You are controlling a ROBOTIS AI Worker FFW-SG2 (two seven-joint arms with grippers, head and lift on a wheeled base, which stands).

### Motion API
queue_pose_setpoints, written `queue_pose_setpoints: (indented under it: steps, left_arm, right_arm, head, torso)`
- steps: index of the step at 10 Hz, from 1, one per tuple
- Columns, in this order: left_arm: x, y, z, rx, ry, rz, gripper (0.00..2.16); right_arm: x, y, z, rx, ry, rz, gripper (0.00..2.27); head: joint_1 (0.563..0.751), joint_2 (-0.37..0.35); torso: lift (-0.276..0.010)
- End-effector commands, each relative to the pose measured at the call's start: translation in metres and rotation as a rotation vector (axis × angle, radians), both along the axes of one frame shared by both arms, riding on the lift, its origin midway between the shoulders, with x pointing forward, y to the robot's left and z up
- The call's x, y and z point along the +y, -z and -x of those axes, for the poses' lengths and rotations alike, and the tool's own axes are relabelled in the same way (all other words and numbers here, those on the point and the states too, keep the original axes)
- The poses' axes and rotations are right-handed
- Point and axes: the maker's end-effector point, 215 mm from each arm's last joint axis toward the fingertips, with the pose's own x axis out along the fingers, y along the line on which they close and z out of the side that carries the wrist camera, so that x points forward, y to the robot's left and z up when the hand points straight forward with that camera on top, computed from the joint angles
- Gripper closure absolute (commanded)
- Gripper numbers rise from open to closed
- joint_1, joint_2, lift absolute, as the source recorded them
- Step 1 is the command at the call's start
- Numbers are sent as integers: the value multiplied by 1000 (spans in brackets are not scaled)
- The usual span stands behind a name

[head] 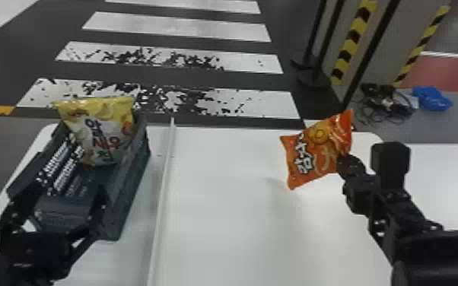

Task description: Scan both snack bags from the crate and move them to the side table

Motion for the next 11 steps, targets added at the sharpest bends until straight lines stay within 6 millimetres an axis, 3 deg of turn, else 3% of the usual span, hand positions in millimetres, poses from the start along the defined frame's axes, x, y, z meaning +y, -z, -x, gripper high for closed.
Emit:
queue_pose_setpoints:
  steps: [1,4,7,9,11]
  left_arm:
    - [0,0,0,0,0,-2,36]
    - [2,3,-1,5,-3,-1,36]
    - [3,3,-2,4,-4,1,46]
    - [4,4,-2,6,-8,0,46]
    - [3,4,-2,5,-6,1,46]
  right_arm:
    - [18,-13,-1,-35,-19,296,2243]
    - [44,-23,14,-112,-22,787,2243]
    - [99,28,39,-170,-210,1079,2243]
    - [125,63,72,-183,-332,1106,2243]
    - [151,86,101,-200,-469,1076,2243]
  head:
    - [695,-97]
    - [695,-76]
    - [695,-25]
    - [695,18]
    - [695,63]
  torso:
    - [-99]
    - [-99]
    - [-99]
    - [-99]
    - [-99]
